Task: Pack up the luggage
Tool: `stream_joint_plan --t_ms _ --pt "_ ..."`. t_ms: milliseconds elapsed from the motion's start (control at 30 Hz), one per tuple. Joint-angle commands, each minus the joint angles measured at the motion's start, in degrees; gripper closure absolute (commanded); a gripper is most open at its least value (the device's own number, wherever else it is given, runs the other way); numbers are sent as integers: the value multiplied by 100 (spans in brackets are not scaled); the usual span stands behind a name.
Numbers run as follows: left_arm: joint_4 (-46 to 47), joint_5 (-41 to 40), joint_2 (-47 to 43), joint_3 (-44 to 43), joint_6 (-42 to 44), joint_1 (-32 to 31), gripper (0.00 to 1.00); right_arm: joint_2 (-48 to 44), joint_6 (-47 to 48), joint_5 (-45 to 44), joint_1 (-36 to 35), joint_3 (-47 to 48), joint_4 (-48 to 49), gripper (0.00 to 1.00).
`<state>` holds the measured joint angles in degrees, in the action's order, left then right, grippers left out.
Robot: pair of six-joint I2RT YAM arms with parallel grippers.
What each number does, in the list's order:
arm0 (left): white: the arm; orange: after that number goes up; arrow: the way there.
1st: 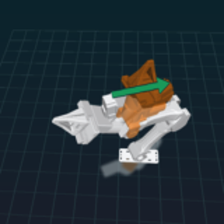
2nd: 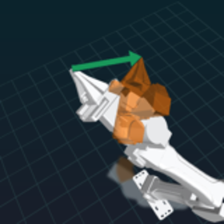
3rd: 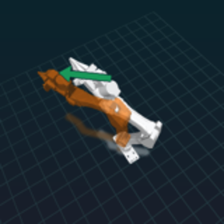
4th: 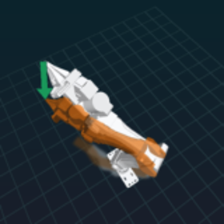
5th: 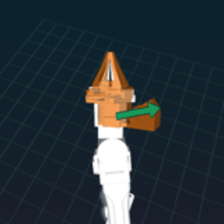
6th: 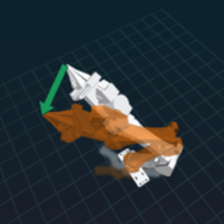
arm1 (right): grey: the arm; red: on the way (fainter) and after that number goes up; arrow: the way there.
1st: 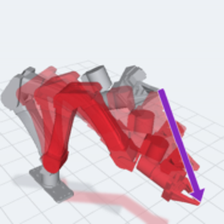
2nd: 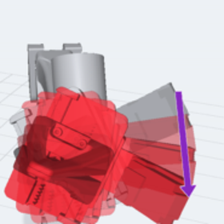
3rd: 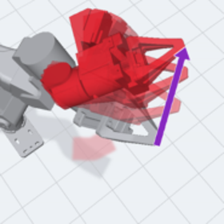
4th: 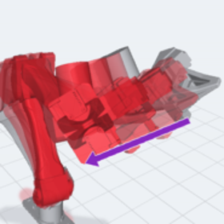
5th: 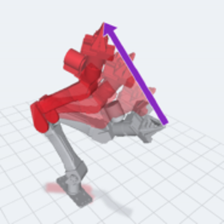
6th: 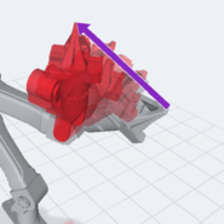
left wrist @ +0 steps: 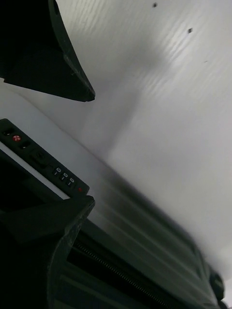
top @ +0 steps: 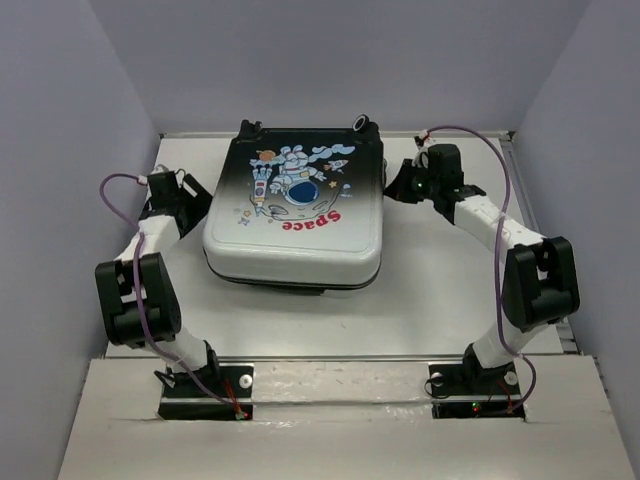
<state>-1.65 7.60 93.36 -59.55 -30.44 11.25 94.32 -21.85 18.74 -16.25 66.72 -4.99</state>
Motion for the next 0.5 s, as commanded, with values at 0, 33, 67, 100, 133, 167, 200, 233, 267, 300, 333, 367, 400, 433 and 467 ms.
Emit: stream_joint_plan --t_ms 0,33,67,100,133,167,200,233,267,300,333,367,400,433,467 --pt "341 673 -907 445 -244 -369 10 -265 127 930 140 772 554 81" --pt "132 595 -977 270 -191 -351 8 -318 198 886 140 755 335 71" --pt "-96 394 -986 -210 -60 -308 8 -475 233 842 140 694 80 62" --pt "-403 331 -987 -493 2 -298 6 -589 242 798 140 493 -1 47" --pt "-580 287 -987 -853 55 -281 5 -834 260 824 140 361 -54 42" --pt "-747 147 -995 -1561 142 -272 4 -985 251 781 140 220 -141 40" --pt "-845 102 -1039 -1864 161 -272 4 -1125 242 710 140 71 -168 40" --pt "-1002 -46 -1196 -2407 169 -281 2 -1457 242 666 140 -253 -221 40" --pt "-1074 -152 -1319 -2647 222 -324 1 -1643 234 648 140 -456 -230 43" --pt "-1118 -275 -1634 -2797 274 -403 1 -1854 216 613 140 -667 -230 49" --pt "-1153 -415 -1820 -2929 327 -508 1 -2048 111 596 140 -1113 -213 58" --pt "-1153 -678 -2022 -2913 389 -683 2 -2432 67 622 140 -1335 -195 74" --pt "-1153 -976 -2224 -2870 485 -920 4 -2610 40 639 44 -1546 -178 81" --pt "-1206 -1223 -2617 -2791 799 -1732 9 -2760 14 622 -148 -1713 -186 86" --pt "-1232 -1460 -2830 -2468 889 -2183 14 -3005 -4 526 -272 -1985 -264 93"
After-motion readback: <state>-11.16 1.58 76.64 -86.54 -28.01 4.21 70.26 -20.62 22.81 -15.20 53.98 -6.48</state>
